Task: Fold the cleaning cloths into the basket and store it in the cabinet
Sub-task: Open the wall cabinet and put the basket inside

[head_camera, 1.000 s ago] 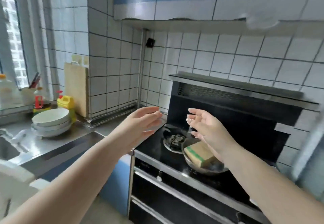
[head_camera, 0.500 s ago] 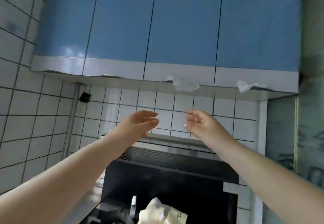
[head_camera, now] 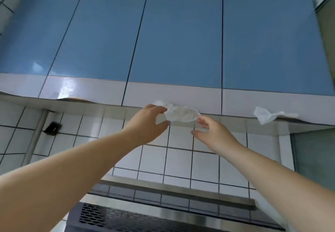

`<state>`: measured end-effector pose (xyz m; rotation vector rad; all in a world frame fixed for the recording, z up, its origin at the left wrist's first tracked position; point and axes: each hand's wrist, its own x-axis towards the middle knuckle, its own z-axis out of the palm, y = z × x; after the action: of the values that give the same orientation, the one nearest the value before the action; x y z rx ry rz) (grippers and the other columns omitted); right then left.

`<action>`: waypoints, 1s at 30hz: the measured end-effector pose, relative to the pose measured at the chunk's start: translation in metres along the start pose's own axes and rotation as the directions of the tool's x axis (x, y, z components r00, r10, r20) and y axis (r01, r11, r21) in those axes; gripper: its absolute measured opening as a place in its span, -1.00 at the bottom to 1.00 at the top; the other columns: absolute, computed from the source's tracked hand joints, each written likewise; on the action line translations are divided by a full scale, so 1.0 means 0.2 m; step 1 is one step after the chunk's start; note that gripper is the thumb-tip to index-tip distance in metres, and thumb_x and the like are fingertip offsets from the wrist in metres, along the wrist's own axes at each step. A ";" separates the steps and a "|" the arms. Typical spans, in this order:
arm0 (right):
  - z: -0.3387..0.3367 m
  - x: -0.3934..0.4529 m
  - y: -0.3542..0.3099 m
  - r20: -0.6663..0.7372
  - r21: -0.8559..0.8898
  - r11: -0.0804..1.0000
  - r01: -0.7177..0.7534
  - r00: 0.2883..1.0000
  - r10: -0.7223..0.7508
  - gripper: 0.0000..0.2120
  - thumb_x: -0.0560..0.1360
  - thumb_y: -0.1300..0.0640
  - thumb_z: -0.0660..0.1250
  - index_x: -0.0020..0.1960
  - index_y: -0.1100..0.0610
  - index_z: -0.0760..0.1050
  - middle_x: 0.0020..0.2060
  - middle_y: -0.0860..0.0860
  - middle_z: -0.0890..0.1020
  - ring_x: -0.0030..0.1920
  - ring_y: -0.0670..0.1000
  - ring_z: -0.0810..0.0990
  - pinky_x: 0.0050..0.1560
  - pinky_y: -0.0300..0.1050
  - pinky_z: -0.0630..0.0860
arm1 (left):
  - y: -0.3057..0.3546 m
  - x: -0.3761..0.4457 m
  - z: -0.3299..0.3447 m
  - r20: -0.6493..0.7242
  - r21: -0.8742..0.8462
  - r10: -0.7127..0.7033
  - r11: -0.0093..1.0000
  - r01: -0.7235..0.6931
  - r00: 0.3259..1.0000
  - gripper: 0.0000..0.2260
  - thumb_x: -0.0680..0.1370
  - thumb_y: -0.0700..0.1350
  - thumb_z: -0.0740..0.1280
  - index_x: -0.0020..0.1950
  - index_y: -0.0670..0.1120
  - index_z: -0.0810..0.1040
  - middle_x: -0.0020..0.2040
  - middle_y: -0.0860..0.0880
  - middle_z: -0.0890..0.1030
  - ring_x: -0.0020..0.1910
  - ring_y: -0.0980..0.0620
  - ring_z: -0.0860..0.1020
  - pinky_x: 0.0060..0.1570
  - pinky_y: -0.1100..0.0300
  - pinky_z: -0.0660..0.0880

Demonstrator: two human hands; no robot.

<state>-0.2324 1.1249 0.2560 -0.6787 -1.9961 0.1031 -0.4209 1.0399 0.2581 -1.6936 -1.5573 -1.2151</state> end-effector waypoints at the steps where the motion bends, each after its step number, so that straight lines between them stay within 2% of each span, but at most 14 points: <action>1: 0.02 0.05 0.01 -0.020 -0.044 0.999 0.029 0.999 -0.030 -0.48 0.48 0.05 0.36 0.40 0.06 0.34 0.31 -0.06 0.45 0.35 -0.05 0.40 0.24 -0.22 0.31 | -0.01 0.05 0.03 0.003 0.056 0.023 0.998 -0.023 1.000 -0.54 0.55 0.06 0.28 0.43 0.01 0.34 0.39 0.01 0.37 0.31 0.00 0.40 0.29 0.13 0.34; 4: 0.08 0.19 0.00 -0.067 -0.167 0.979 0.113 0.990 -0.126 -0.61 0.47 0.15 0.35 0.30 0.08 0.45 0.25 0.01 0.50 0.27 0.02 0.45 0.07 -0.28 0.32 | -0.07 0.20 0.12 0.005 0.278 0.141 0.951 -0.136 0.990 -0.49 0.56 0.08 0.24 0.48 0.01 0.23 0.44 0.00 0.29 0.40 -0.05 0.29 0.38 0.03 0.23; 6: 0.11 0.29 0.01 -0.077 -0.276 0.951 0.138 0.983 -0.165 -0.60 0.48 0.13 0.34 0.31 0.14 0.43 0.29 0.04 0.47 0.31 0.05 0.41 0.16 -0.21 0.31 | -0.11 0.28 0.19 -0.009 0.389 0.215 0.900 -0.195 0.977 -0.48 0.56 0.09 0.21 0.49 0.00 0.20 0.46 -0.01 0.24 0.44 -0.05 0.23 0.44 0.01 0.10; 9: 0.16 0.40 0.02 -0.093 -0.415 0.896 0.157 0.973 -0.213 -0.50 0.52 0.06 0.30 0.42 0.14 0.33 0.40 0.02 0.36 0.40 0.04 0.29 0.36 -0.16 0.19 | -0.16 0.37 0.27 -0.023 0.475 0.258 0.853 -0.217 0.966 -0.49 0.57 0.11 0.17 0.49 0.01 0.20 0.45 0.01 0.24 0.44 -0.05 0.22 0.47 -0.05 0.00; 16: 0.24 0.50 0.02 -0.123 -0.567 0.811 0.145 0.959 -0.257 -0.53 0.54 0.01 0.25 0.42 0.05 0.34 0.30 0.01 0.43 0.32 0.05 0.34 0.29 -0.10 0.26 | -0.23 0.45 0.31 -0.015 0.543 0.354 0.789 -0.289 0.935 -0.57 0.58 0.11 0.15 0.43 0.04 0.31 0.34 -0.01 0.35 0.35 -0.08 0.33 0.46 -0.06 0.02; 22: 0.27 0.52 0.02 -0.148 -0.606 0.788 0.110 0.957 -0.248 -0.56 0.54 -0.01 0.25 0.40 0.03 0.37 0.27 0.02 0.44 0.30 0.08 0.36 0.27 -0.08 0.28 | -0.19 0.52 0.33 -0.018 0.468 0.248 0.858 -0.211 0.969 -0.67 0.56 0.10 0.16 0.25 -0.01 0.45 0.21 -0.04 0.45 0.22 -0.08 0.43 0.29 0.03 0.24; 30: 0.28 0.45 0.05 -0.132 -0.558 0.812 0.170 0.948 -0.289 -0.56 0.55 0.10 0.22 0.42 0.07 0.34 0.34 -0.01 0.42 0.34 0.05 0.34 0.34 -0.10 0.24 | -0.17 0.55 0.33 -0.069 0.496 0.192 0.858 -0.133 0.979 -0.70 0.60 0.06 0.14 0.26 0.00 0.45 0.19 -0.03 0.47 0.18 -0.05 0.46 0.17 0.06 0.27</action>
<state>-0.3073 1.1903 0.2958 -0.7517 -1.8845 -0.6842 -0.4452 1.1558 0.3191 -1.3588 -1.4605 -0.7327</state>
